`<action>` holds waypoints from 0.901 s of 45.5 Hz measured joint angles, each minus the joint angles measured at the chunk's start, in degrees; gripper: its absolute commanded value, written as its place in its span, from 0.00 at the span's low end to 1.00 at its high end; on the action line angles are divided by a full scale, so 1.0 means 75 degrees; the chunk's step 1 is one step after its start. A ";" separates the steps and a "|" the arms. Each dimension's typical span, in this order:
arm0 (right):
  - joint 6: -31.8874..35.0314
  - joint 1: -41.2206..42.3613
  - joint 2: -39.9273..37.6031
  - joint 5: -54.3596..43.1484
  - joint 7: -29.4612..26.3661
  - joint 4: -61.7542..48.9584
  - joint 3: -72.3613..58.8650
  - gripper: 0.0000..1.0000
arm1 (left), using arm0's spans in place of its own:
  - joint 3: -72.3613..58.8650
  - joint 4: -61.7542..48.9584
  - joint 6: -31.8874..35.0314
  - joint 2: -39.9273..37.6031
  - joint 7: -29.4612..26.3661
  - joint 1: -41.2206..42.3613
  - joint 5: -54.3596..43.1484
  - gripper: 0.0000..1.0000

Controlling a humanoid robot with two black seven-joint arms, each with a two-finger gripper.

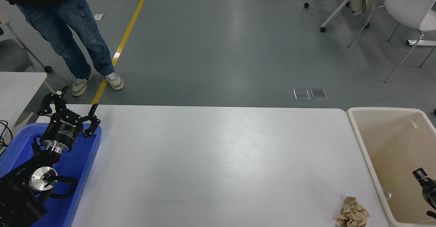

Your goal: Clean the table surface

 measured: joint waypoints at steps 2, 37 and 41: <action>0.0006 0.0082 -0.0040 0.0000 0.0002 0.0010 0.0061 0.98 | 0.0000 -0.0001 0.0000 0.0000 0.0000 0.0000 0.0000 1.00; 0.0145 0.3136 -0.2046 0.0003 0.0015 0.1152 0.3112 0.99 | 0.0000 0.0000 0.0003 0.0000 0.0000 0.0000 0.0000 1.00; 0.0149 0.3391 -0.2166 0.0009 0.0020 0.1309 0.3580 0.99 | 0.0000 0.0000 0.0004 0.0001 0.0000 0.0000 0.0000 1.00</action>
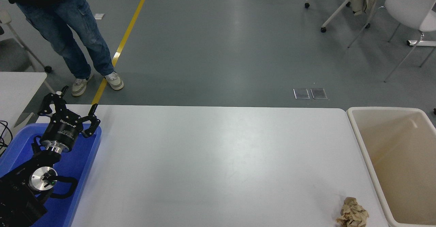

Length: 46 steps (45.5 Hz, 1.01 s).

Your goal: Clean the table surface

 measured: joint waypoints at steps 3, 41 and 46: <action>0.0000 0.0209 -0.0083 -0.0001 0.0006 0.0081 0.0334 0.99 | 0.0000 -0.0002 0.0000 0.0000 0.0000 0.0001 0.0000 1.00; 0.0211 0.0543 0.0120 0.1811 0.0389 0.2257 0.3546 0.99 | 0.0000 0.0000 0.0004 -0.0001 0.0000 0.0000 0.0000 1.00; 0.0322 0.0142 0.0416 0.1994 0.0410 0.2334 0.3868 0.99 | 0.0000 0.0000 0.0004 -0.0002 0.0000 0.0000 0.0000 1.00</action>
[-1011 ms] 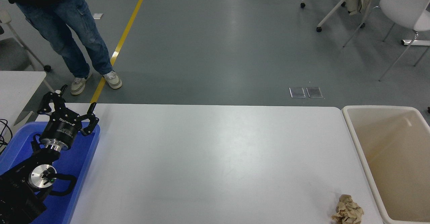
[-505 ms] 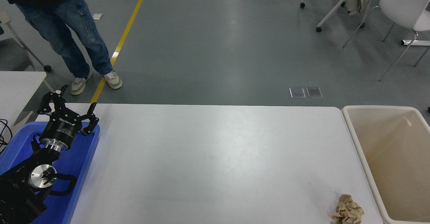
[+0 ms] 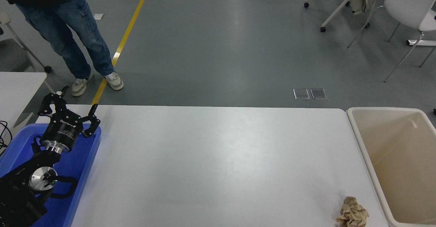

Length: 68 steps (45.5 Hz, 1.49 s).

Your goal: Clean the table surface

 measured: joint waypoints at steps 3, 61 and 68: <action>0.0076 -0.0238 0.0159 0.0062 0.0027 0.0037 0.0138 0.99 | 0.0000 0.0000 0.0000 0.0000 0.0000 0.0000 0.0001 1.00; 0.1228 -0.2300 -0.0027 0.0154 0.1621 0.0391 -0.0927 0.99 | 0.0001 0.0000 -0.0005 0.0002 0.0000 0.0000 0.0000 1.00; 0.1210 -0.1466 -0.0624 0.0156 0.1623 0.0379 -0.2706 0.99 | 0.0001 0.0000 -0.0005 0.0002 0.0000 0.0000 0.0000 1.00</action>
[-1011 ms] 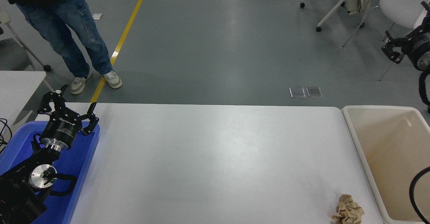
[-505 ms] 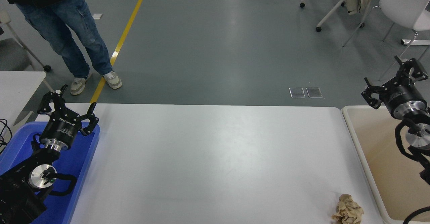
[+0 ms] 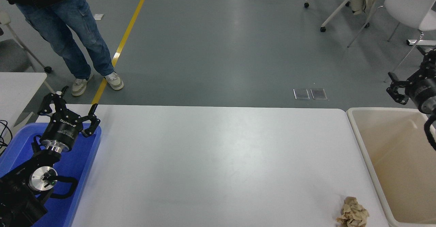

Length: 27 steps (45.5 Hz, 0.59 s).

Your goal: Clean the table surface

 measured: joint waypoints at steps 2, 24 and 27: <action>0.0011 0.0205 -0.0099 0.0000 0.0000 0.0000 -0.0435 0.99 | 0.0000 0.0000 0.0000 0.0000 0.0000 0.0000 0.0000 1.00; 0.0512 0.2330 -0.0644 -0.2837 0.0004 0.0059 -0.3982 0.99 | -0.0001 0.0000 0.0003 0.0000 0.0000 0.0000 0.0000 1.00; 0.0684 0.2552 -0.0658 -0.3406 0.0009 0.0070 -0.4162 0.99 | -0.0001 0.0001 0.0002 0.0000 0.0000 0.0000 0.0000 1.00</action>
